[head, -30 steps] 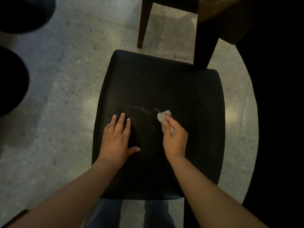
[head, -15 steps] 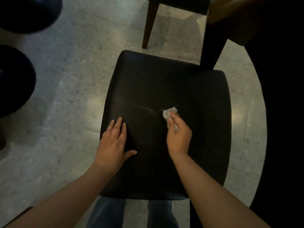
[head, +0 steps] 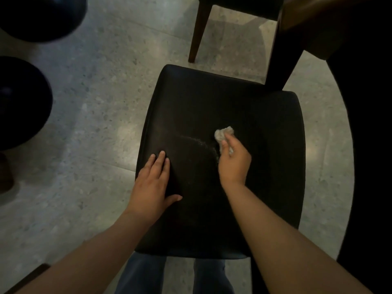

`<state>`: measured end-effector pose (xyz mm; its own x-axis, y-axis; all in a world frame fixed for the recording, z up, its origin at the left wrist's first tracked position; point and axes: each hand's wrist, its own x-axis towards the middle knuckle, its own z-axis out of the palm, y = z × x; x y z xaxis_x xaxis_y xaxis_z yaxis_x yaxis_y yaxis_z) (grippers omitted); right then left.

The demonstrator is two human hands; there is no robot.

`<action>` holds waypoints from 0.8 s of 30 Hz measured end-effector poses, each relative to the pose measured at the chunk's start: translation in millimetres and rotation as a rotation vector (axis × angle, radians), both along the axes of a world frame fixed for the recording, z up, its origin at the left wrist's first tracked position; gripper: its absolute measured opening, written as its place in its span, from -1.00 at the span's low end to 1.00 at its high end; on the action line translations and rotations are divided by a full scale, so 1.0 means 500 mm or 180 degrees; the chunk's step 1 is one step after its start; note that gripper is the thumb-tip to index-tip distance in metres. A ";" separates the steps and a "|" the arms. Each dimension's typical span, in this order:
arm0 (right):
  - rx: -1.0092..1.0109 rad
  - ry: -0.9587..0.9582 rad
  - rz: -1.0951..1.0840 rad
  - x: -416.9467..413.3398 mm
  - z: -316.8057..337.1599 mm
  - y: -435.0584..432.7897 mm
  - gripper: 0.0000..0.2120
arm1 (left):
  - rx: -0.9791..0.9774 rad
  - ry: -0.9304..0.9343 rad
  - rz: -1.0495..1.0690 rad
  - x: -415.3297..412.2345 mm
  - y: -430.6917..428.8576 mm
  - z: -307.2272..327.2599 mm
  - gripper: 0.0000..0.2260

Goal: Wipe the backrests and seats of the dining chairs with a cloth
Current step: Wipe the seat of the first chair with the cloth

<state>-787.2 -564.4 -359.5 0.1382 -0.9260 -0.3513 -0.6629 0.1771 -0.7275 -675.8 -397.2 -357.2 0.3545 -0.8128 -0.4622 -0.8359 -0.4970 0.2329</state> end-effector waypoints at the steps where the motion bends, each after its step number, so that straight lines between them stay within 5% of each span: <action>1: 0.0033 -0.0069 0.0158 0.005 0.000 0.025 -0.69 | -0.0025 0.0024 -0.0002 0.001 0.001 0.000 -0.09; 5: 0.0132 -0.0264 0.0790 0.005 0.012 0.083 -0.70 | -0.0062 0.0009 -0.0030 0.003 0.000 -0.003 -0.09; 11: -0.0194 -0.0167 0.0206 0.002 0.035 -0.042 -0.70 | -0.0007 -0.0036 -0.0015 0.001 0.004 -0.007 -0.08; 24: -0.0134 -0.0268 0.0681 0.019 0.022 0.029 -0.71 | -0.0294 0.0397 0.0074 0.012 0.017 0.003 -0.12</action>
